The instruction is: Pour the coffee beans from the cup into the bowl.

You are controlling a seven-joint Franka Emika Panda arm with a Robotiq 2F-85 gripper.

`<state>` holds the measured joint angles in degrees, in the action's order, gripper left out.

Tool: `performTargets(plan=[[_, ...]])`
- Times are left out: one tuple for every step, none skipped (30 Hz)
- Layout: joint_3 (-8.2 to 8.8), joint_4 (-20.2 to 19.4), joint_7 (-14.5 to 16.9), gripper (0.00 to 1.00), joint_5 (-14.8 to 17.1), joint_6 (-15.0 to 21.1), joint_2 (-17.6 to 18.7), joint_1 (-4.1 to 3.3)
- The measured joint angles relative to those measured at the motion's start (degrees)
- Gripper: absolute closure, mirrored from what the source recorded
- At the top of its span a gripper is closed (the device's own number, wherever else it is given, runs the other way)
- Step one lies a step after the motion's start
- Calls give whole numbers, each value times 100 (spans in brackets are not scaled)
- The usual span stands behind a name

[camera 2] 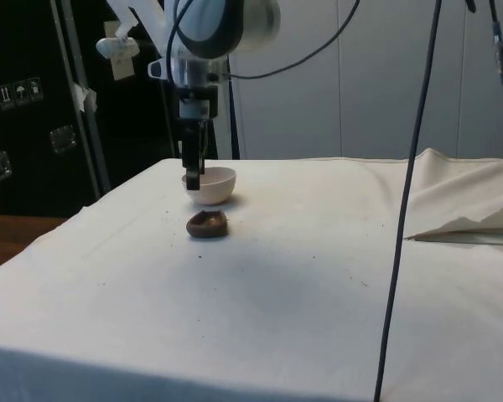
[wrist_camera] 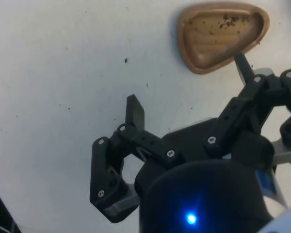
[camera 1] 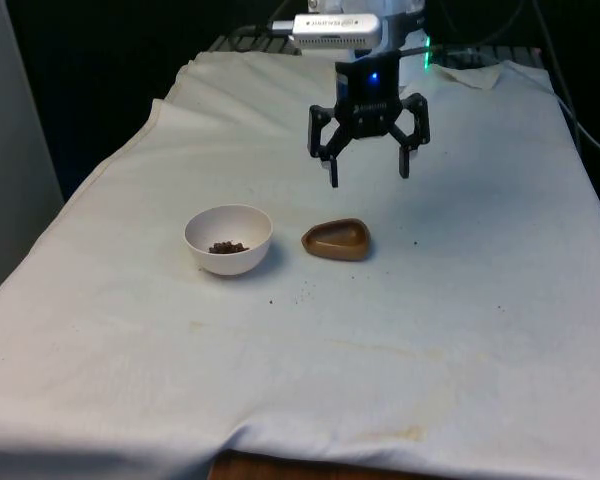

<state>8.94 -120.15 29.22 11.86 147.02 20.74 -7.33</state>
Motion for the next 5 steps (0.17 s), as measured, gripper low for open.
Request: performTargets(plan=[[0, 6, 0, 0, 0, -40, -40, 0], [0, 6, 0, 0, 0, -63, -63, 0], [0, 6, 6, 0, 0, -80, -74, 6], [0, 6, 6, 0, 0, -86, -86, 6], [0, 6, 6, 0, 0, -86, -86, 6]])
